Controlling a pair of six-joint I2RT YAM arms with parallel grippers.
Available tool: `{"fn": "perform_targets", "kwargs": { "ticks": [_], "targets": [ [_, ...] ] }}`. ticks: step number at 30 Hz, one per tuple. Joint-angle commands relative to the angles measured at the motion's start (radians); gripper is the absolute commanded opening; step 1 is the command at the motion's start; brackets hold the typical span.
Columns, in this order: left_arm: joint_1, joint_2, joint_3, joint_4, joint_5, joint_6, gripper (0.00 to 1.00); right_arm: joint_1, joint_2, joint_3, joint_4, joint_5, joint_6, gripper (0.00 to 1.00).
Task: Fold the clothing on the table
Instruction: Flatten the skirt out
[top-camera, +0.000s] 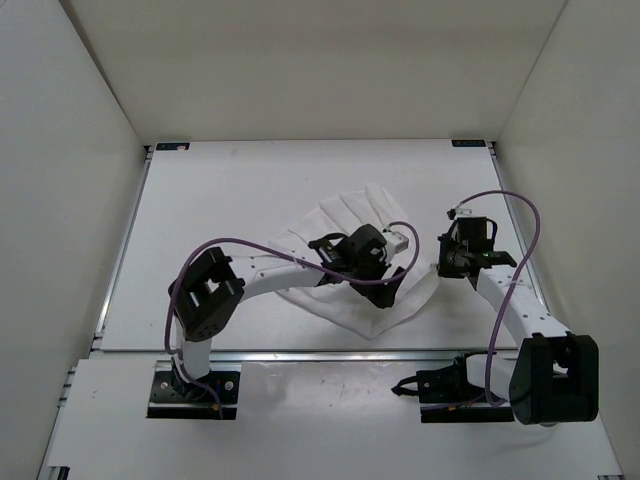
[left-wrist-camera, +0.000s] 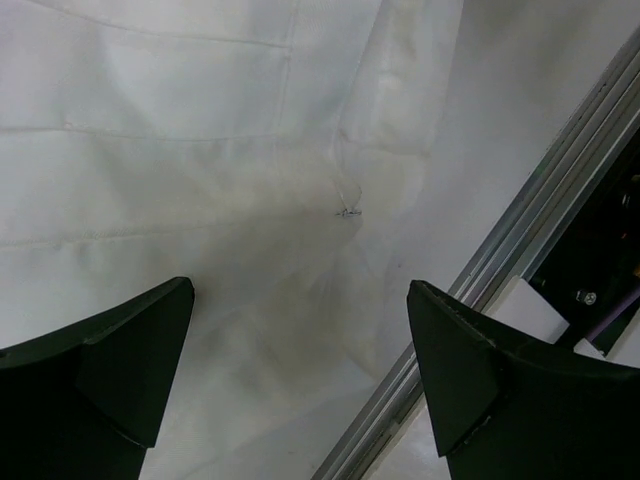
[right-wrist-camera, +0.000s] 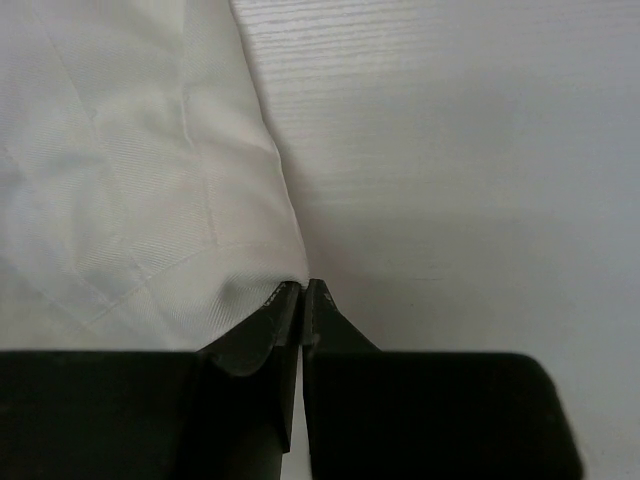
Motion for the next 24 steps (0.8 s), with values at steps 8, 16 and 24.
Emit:
{"fn": "perform_targets", "kwargs": {
  "ticks": [8, 16, 24],
  "targets": [
    [-0.061, 0.064, 0.101, -0.021, -0.100, 0.042, 0.99, -0.030, -0.051, -0.039, 0.020, -0.026, 0.008, 0.00],
    [-0.098, 0.115, 0.078, 0.109, -0.207, 0.033, 0.99, -0.045, -0.080, -0.048, 0.029, -0.055, 0.014, 0.00],
    [-0.095, 0.155, 0.076, 0.114, -0.281, 0.011, 0.67, -0.041, -0.091, -0.062, 0.021, -0.068, 0.016, 0.00]
  ]
}}
